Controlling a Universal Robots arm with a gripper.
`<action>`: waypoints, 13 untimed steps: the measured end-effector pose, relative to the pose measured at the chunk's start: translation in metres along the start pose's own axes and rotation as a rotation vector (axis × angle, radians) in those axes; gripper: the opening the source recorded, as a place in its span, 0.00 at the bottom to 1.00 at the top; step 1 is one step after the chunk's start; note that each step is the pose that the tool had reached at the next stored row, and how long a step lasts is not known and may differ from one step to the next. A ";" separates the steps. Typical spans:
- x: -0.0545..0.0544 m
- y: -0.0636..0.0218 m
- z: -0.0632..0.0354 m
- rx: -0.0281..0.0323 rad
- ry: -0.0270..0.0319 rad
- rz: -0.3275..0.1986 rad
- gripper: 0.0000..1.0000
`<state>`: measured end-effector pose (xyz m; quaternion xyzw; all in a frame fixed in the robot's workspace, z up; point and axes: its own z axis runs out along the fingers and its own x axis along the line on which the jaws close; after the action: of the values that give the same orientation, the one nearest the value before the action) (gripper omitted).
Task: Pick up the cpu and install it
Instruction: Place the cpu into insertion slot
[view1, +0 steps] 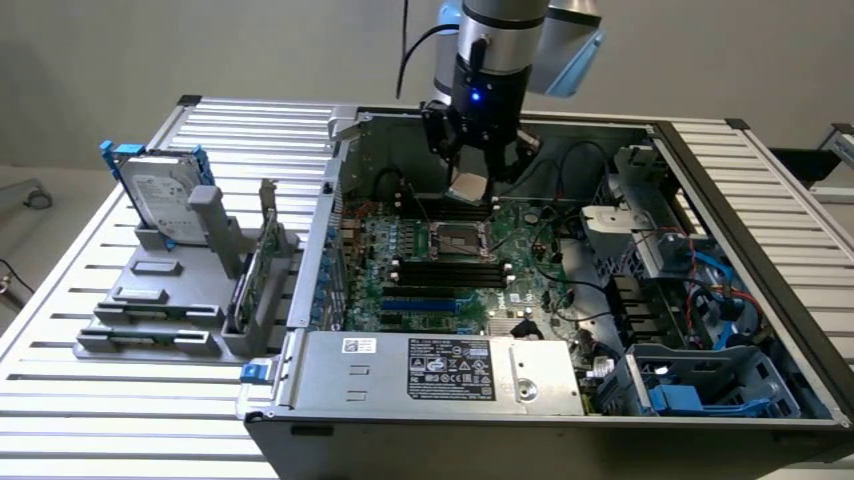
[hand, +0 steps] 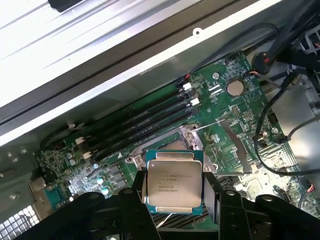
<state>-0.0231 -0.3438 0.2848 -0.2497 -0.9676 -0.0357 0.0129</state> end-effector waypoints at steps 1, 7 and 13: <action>0.000 0.0000 0.0002 -0.0008 -0.0012 0.019 0.55; 0.000 -0.0001 0.0017 -0.0054 -0.0079 0.126 0.55; 0.000 -0.0002 0.0036 -0.0101 -0.0148 0.235 0.55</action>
<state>-0.0231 -0.3438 0.2812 -0.3619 -0.9314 -0.0369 0.0086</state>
